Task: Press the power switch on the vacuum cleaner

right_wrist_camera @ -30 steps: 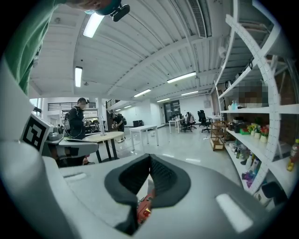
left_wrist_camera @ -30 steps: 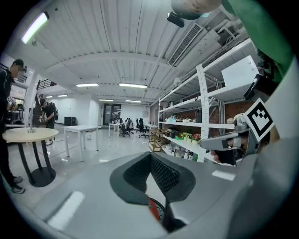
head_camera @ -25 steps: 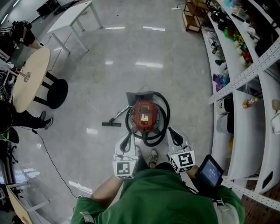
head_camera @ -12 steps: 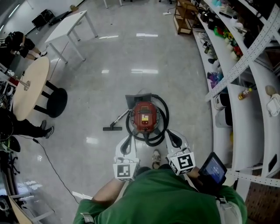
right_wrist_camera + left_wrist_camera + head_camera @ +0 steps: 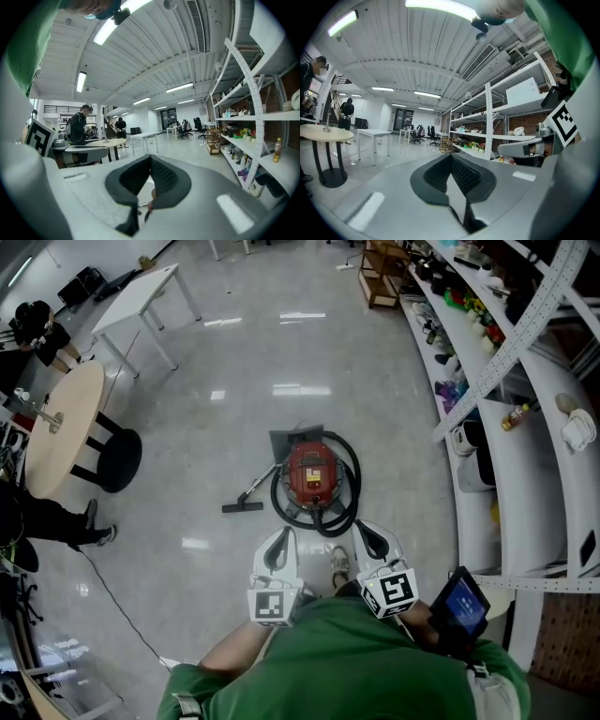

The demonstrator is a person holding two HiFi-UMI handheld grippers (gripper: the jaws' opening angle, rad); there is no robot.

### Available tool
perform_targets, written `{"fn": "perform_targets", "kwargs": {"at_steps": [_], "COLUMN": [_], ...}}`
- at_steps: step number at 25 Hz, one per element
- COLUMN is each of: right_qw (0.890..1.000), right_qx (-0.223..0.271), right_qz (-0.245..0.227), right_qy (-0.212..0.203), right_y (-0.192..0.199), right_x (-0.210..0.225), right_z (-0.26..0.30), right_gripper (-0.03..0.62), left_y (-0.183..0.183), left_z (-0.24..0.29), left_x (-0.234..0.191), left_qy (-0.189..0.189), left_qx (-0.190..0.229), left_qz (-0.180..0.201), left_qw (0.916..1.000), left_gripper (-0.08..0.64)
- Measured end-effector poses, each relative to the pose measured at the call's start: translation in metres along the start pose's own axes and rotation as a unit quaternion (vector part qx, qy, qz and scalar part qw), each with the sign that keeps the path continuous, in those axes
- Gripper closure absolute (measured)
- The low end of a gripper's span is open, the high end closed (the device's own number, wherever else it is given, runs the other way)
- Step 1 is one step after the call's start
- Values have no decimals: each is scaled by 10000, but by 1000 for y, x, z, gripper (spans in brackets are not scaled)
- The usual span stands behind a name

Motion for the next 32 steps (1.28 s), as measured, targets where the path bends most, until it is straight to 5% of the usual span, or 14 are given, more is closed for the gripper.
{"fn": "perform_targets", "kwargs": {"at_steps": [13,32], "right_qw": [9991,9994], "right_qx": [272,232], "right_qz": [15,87], "right_qy": [323,244], "right_y": [20,9], "right_x": [-63,-44], "right_z": [-57,-109], "right_gripper": [589,589], "left_y": [-2,-22], "left_z": [-67,-68], "left_x": [5,53], "left_qy": [412,198], "left_qx": [-42,-22], "left_qz": [-218,-159], "left_qw": [9989,9997], "left_gripper": [553,554]}}
Point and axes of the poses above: the fingertips, and each gripper's own axes: z forward along the fingers, x to its right, y out of its underside, the point moved 2 cm from there along -z, backward along the fingers, and after that the axes turned 15 degrees about z, right-handed, at the moved point
